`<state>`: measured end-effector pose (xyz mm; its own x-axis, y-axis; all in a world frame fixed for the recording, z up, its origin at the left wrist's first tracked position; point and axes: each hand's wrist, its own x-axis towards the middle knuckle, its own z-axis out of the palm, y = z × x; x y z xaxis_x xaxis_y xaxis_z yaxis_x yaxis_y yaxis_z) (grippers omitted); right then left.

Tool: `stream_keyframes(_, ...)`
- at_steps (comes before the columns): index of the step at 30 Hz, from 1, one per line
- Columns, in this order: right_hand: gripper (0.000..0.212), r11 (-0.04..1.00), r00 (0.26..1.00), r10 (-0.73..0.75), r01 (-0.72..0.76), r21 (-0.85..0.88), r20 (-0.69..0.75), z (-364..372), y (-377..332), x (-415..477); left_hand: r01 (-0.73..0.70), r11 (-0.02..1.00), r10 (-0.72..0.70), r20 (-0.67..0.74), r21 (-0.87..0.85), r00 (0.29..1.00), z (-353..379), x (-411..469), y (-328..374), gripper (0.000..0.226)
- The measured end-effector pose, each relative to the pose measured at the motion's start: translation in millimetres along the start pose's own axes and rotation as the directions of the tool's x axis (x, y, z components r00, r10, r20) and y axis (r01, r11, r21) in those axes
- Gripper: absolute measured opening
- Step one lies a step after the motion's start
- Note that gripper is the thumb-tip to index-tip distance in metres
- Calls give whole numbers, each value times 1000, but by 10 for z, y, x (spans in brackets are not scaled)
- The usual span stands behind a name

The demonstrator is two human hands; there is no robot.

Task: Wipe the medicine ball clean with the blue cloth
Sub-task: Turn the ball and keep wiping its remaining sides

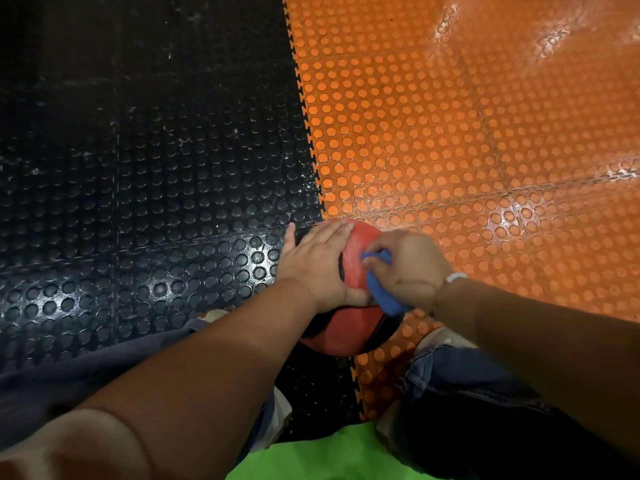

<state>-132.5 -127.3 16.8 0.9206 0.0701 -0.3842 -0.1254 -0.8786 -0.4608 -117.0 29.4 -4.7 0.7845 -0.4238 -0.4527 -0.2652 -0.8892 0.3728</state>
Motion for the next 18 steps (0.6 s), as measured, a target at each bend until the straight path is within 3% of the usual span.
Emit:
stream_keyframes(2,18,1000,1000,-5,4,25,25,43,-19,-50,-4,1000,4,-4,-13,1000,-5,20,-22,116)
stream_keyframes(6,20,946,955,286,-269,181,-79,-79,158,158,2,999,-3,-10,-49,1000,32,32,14,119)
stream_keyframes(8,20,957,955,278,-267,111,-106,-43,130,173,10,999,-11,-20,-53,1000,48,54,27,119)
stream_keyframes(10,17,984,979,171,-165,66,-108,28,44,79,8,998,-8,-13,-55,1000,45,51,1,119)
stream_keyframes(13,15,992,996,87,-85,98,-20,-5,92,10,-11,999,11,9,-51,1000,40,1,-22,119)
stream_keyframes(18,18,946,945,316,-308,99,-83,-44,378,108,-8,998,8,-3,-64,1000,86,-34,51,120)
